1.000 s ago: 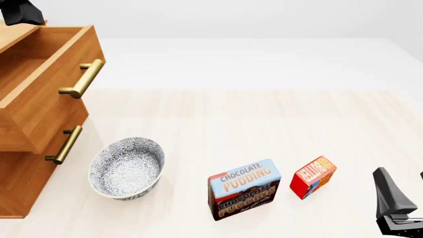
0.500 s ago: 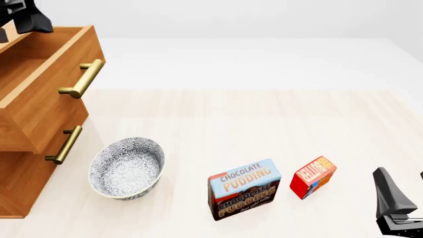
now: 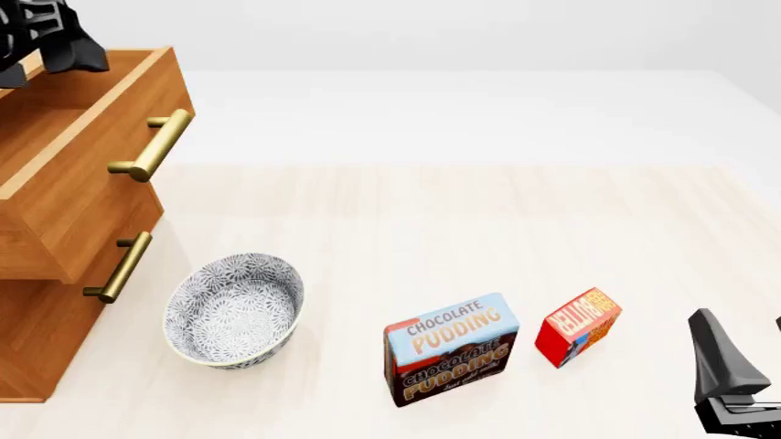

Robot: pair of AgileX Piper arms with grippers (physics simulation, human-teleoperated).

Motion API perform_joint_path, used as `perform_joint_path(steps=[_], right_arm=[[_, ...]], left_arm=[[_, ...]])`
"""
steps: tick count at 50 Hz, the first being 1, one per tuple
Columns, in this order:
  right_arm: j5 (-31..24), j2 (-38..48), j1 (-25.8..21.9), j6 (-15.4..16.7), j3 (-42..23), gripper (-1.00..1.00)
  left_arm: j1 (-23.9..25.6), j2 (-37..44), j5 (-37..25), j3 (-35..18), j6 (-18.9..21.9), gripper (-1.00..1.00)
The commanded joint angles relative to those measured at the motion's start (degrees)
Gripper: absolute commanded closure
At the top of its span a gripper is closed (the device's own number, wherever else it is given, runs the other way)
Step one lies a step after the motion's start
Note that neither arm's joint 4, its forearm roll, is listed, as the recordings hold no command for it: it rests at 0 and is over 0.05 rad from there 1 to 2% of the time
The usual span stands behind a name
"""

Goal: Put the butter at the back in the top drawer of the cabinet and close it.

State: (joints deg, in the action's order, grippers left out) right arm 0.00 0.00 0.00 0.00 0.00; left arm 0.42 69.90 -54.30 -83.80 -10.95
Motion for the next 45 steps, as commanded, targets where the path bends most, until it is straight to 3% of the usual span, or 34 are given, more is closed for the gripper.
perform_joint_path(steps=[1,45], right_arm=[[0.0,0.0,0.0,0.0,0.0,-1.0],[0.0,0.0,0.0,0.0,0.0,-1.0]], left_arm=[[0.28,0.3,0.18,0.45,0.13,-1.0],[1.31,1.33,2.47,3.44,0.04,-1.0]])
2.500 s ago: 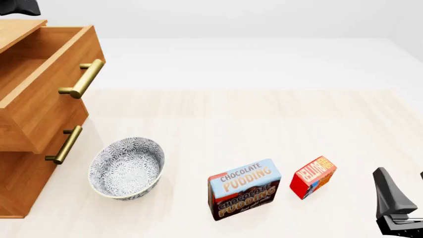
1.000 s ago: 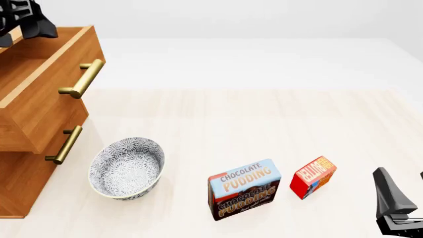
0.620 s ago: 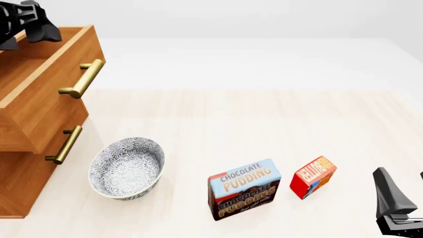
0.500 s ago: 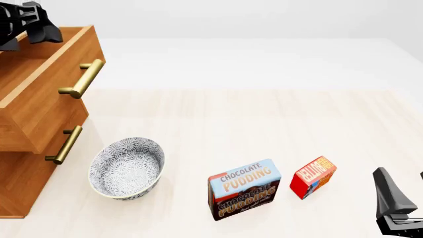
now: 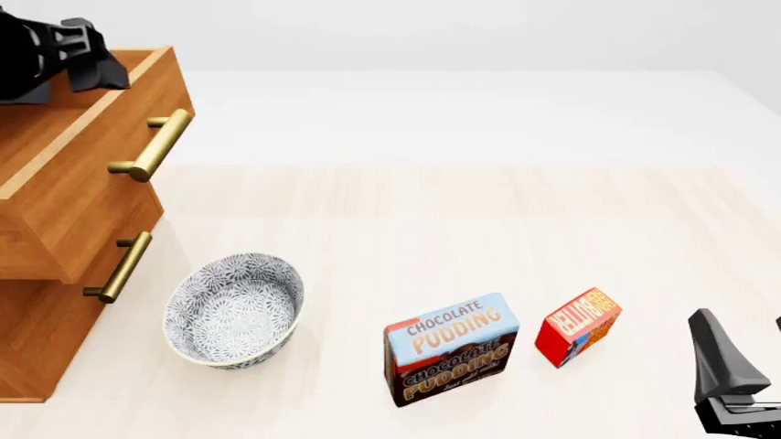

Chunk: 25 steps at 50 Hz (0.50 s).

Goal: Put the butter at the back in the top drawer of the cabinet and close it.

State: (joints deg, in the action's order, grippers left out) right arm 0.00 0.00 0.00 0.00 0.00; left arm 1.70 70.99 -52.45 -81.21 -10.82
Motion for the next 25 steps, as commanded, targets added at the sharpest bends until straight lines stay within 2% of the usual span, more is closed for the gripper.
perform_joint_path(steps=[1,25], right_arm=[[0.0,0.0,0.0,0.0,0.0,-1.0],[0.0,0.0,0.0,0.0,0.0,-1.0]], left_arm=[[0.0,0.3,0.7,0.94,-0.16,-1.0],[-0.39,0.45,1.44,1.88,-0.3,-1.0]])
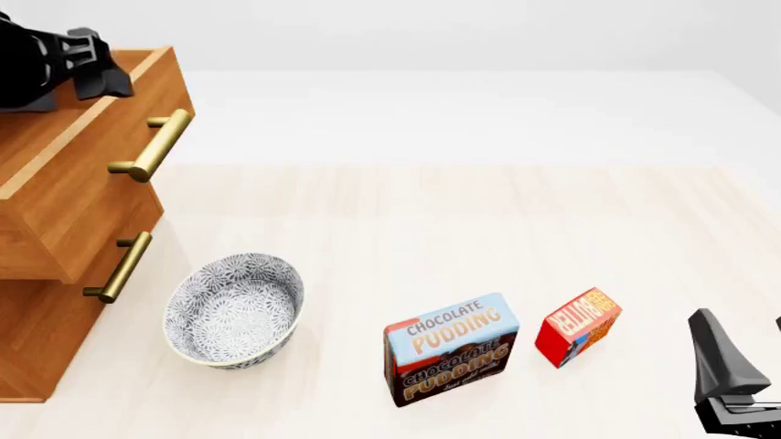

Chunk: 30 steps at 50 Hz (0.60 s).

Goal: Put the butter at the back in the top drawer of the cabinet and close it.

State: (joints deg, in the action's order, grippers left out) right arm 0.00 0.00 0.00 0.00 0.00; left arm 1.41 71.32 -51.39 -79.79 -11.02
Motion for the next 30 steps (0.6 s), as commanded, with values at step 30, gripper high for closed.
perform_joint_path(steps=[30], right_arm=[[0.0,0.0,0.0,0.0,0.0,-1.0]], left_arm=[[-0.59,0.86,2.2,2.58,-0.27,-1.0]])
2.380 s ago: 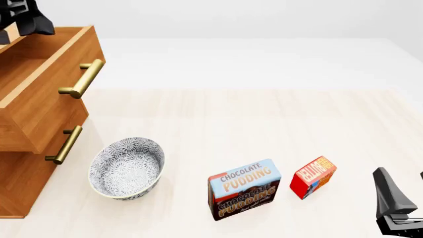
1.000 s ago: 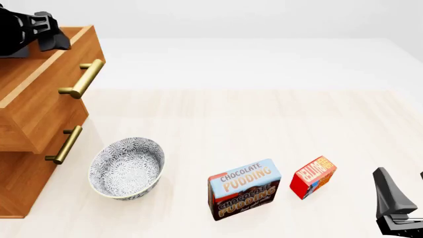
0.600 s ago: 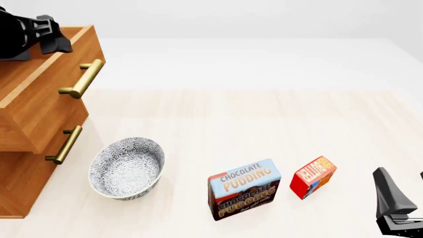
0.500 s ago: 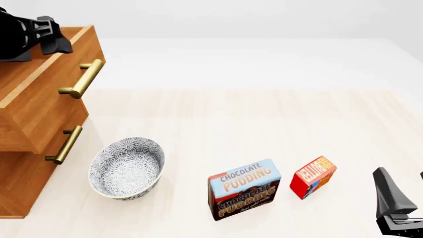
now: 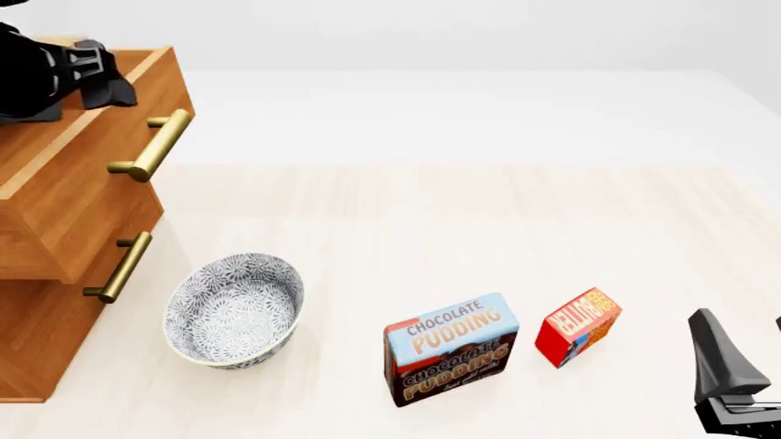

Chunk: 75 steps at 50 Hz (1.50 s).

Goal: Put the butter at the back in the top drawer of the cabinet and close it.

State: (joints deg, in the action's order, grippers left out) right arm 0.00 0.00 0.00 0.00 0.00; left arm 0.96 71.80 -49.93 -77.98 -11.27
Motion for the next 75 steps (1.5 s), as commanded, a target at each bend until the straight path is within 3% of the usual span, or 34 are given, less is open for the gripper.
perform_joint_path(steps=[1,24,75], right_arm=[[0.0,0.0,0.0,0.0,0.0,-1.0],[0.0,0.0,0.0,0.0,0.0,-1.0],[0.0,0.0,0.0,0.0,0.0,-1.0]], left_arm=[[-0.13,0.41,0.77,0.84,-0.03,-1.0],[0.39,2.26,3.32,3.11,-0.29,-1.0],[2.5,3.33,2.96,2.54,0.44,-1.0]])
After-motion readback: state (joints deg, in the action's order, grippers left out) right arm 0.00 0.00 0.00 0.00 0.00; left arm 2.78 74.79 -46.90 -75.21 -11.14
